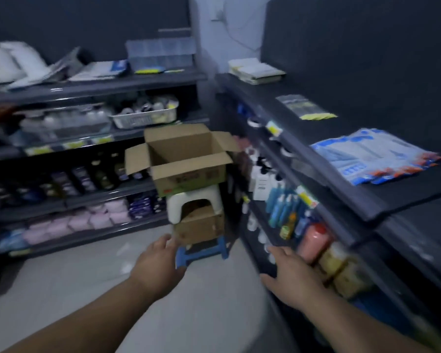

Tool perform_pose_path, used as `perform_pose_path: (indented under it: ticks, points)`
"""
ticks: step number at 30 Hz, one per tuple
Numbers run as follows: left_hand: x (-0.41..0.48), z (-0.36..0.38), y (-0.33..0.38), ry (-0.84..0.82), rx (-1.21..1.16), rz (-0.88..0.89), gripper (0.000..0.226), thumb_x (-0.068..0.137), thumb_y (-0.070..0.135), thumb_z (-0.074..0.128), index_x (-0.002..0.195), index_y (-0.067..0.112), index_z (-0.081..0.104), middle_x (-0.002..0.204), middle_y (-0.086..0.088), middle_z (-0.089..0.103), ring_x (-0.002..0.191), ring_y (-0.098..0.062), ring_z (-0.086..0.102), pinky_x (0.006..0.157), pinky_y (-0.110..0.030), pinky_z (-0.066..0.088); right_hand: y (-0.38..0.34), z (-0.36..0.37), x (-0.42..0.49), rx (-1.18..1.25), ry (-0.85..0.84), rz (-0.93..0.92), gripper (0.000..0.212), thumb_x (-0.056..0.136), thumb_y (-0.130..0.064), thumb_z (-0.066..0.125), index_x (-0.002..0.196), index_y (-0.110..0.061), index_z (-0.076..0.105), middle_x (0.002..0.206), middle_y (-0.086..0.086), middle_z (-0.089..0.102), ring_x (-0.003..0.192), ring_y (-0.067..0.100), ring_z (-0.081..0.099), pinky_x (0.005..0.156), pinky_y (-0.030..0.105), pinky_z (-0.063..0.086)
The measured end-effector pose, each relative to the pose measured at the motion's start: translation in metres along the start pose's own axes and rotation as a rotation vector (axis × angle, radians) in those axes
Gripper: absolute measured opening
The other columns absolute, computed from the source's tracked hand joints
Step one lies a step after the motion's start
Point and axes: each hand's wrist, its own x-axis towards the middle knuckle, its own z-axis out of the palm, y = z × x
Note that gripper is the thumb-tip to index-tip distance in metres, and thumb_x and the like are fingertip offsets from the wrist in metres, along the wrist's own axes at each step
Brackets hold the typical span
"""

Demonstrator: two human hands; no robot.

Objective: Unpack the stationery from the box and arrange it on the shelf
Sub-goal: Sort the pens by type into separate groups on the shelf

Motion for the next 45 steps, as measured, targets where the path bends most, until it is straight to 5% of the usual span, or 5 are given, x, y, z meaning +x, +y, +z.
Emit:
perform_pose_path:
  ticks: [12,30,38,45]
  points:
    - [0.058,-0.018,-0.159,-0.027,-0.078,-0.221,0.062,0.09,0.045,0.054,0.145,0.026,0.031,0.154,0.001,0.024,0.134,-0.02,0.036,0.108,-0.03,0.035,-0.152,0.031,0.133,-0.043,-0.175,-0.14,0.074,0.089,-0.048,0.056,0.151,-0.028,0.02,0.151,-0.004,0.03,0.135,0.019,0.035,0.108,0.034,0.036]
    - [0.401,-0.083,-0.118,0.14,-0.2,-0.323,0.059,0.088,0.039,0.058,0.142,0.022,0.04,0.149,0.0,0.033,0.131,-0.02,0.039,0.107,-0.03,0.035,-0.159,-0.096,0.498,0.011,-0.086,-0.259,0.069,0.089,-0.043,0.06,0.148,-0.028,0.027,0.147,-0.002,0.036,0.128,0.021,0.041,0.101,0.036,0.042]
    - [0.509,-0.044,-0.129,-0.046,-0.252,-0.259,0.064,0.086,0.036,0.062,0.142,0.017,0.038,0.147,-0.003,0.033,0.13,-0.023,0.042,0.109,-0.031,0.035,-0.157,-0.051,0.589,-0.001,-0.263,-0.205,0.072,0.087,-0.045,0.063,0.148,-0.027,0.028,0.148,0.0,0.034,0.131,0.02,0.039,0.099,0.03,0.04]
    - [0.584,0.024,-0.127,-0.49,-0.166,-0.238,0.102,0.071,0.055,0.073,0.149,0.022,0.015,0.147,-0.009,0.025,0.131,-0.035,0.034,0.105,-0.048,0.037,-0.143,-0.015,0.639,-0.088,-0.469,-0.147,0.074,0.081,-0.039,0.072,0.144,-0.023,0.037,0.143,0.004,0.043,0.128,0.02,0.044,0.103,0.028,0.038]
